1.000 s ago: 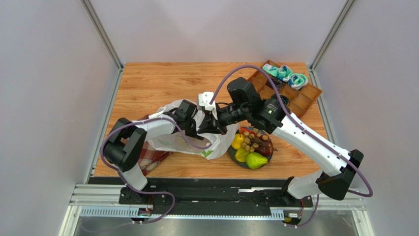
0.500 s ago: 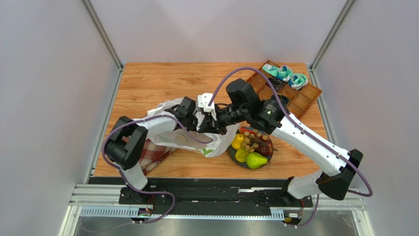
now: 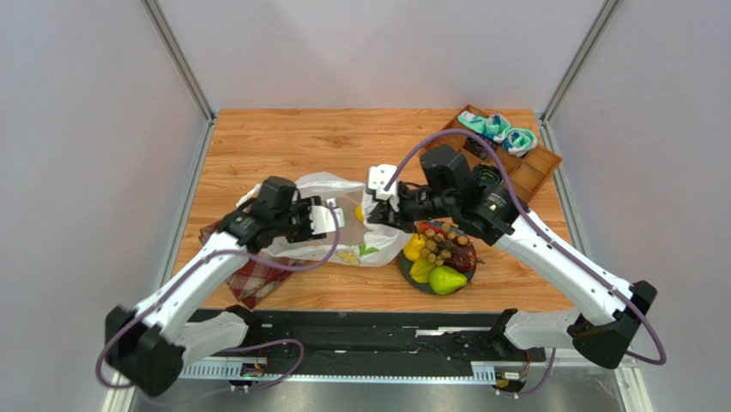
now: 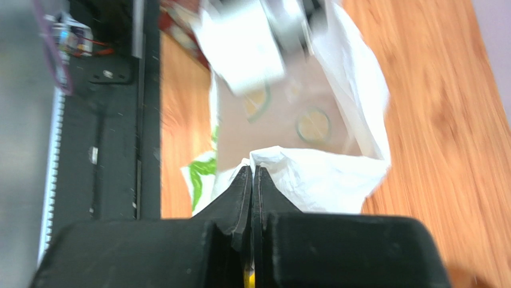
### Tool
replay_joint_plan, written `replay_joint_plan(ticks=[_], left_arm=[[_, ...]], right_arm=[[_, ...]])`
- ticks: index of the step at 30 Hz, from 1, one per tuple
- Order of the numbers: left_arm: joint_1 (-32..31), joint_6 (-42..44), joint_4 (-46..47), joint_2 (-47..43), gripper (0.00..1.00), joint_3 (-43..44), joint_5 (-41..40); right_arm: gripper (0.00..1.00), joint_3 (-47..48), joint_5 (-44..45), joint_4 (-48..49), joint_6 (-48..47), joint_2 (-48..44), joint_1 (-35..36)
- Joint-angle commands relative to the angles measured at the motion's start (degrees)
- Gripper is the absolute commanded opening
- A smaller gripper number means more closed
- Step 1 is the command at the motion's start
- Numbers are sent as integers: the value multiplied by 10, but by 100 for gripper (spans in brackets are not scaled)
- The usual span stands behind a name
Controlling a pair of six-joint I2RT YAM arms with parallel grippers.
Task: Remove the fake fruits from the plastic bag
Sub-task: Adjust the plastic bag at the center of the board.
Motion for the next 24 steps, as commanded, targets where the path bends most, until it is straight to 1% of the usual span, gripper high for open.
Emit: replay_joint_plan(ticks=[1,2,3,4,5,6,7,9,11,13,14,17,18,20,22,23,24], left_arm=[[2,-163,-108,-173,74,82,19],[2,-217,-119,-187,78,97,3],[2,-234,-148,-197,82,112,-15],[8,-245,-166,-197,83,144,-42],[20,-249,-181,-196,84,156,-43],[33,-248,-201,-193,92,162,-40],[42,-244,-211,-190,95,166,-59],[42,-230,-254,-166,97,171,-70],[45,-256,-272,-152,98,180,-48],[50,-280,-275,-143,99,179,-2],[50,-288,-268,-140,99,173,-4],[62,-300,-238,-126,99,147,-55],[64,-304,-221,-120,99,140,-90],[83,-305,-216,-113,98,128,-95],[101,-305,-229,-96,83,134,-58],[108,-303,-254,-84,56,144,-26],[124,-302,-265,-81,36,167,38]], right_arm=[[0,-44,62,-35,-6,-36,-51],[0,-49,62,-35,-7,-40,-55],[0,-53,63,-35,-7,-44,-61],[0,-59,64,-34,-7,-49,-62],[0,-60,65,-33,-6,-50,-64],[0,-62,68,-27,-3,-50,-67],[0,-62,67,-27,0,-50,-68],[0,-62,68,-17,9,-50,-71],[0,-66,66,-8,14,-53,-72],[0,-68,62,-1,11,-56,-73],[0,-68,60,0,8,-57,-74],[0,-68,57,0,5,-59,-73],[0,-67,53,-1,6,-59,-73],[0,-67,51,-1,13,-64,-73],[0,-72,55,3,12,-66,-73],[0,-75,64,19,19,-64,-73],[0,-77,86,28,26,-57,-75]])
